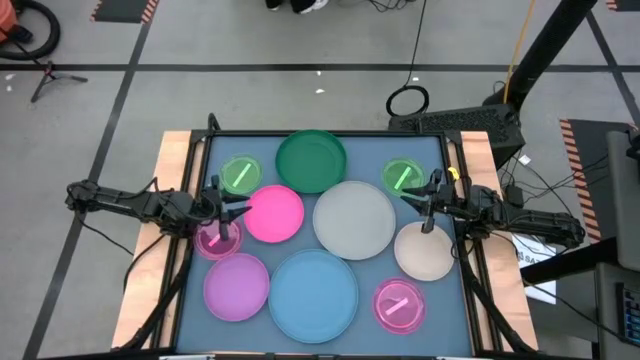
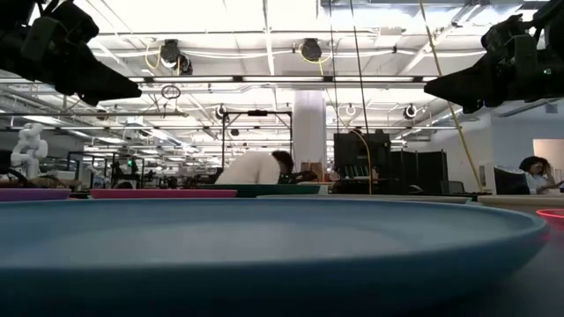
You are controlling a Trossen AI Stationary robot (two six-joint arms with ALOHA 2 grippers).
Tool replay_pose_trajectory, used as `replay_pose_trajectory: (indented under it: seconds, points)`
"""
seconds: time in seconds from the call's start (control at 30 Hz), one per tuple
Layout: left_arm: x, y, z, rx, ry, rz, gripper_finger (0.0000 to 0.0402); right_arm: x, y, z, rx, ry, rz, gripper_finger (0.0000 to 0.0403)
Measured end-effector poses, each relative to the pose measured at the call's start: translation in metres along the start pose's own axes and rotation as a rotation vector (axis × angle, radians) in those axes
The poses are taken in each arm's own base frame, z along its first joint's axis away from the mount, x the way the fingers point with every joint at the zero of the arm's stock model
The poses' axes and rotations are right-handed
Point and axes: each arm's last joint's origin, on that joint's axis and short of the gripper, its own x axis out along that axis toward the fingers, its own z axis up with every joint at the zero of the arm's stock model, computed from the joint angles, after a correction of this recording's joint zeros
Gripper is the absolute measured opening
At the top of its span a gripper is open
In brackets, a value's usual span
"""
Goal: Stack plastic plates
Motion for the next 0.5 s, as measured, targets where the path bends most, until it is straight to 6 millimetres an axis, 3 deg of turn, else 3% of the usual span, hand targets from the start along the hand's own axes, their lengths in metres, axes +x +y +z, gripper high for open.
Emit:
replay_pose_trajectory:
  seconds: [0.1, 0.33, 0.5]
  points:
    - [0.0, 0.0, -0.0006, 0.024, 0.006, 0.0, 0.0138, 0.0, 0.0, -0.0001, -0.011, 0.001, 0.0, 0.0089]
    - [-0.0002, 0.0007, -0.0077, 0.329, 0.074, -0.005, 0.0138, 0.0, 0.0, 0.0, -0.009, 0.0, 0.0, 0.0089]
    - [-0.0002, 0.0007, -0.0073, 0.35, 0.07, -0.005, 0.0138, 0.0, 0.0, 0.0003, 0.153, -0.003, 0.0, 0.0089]
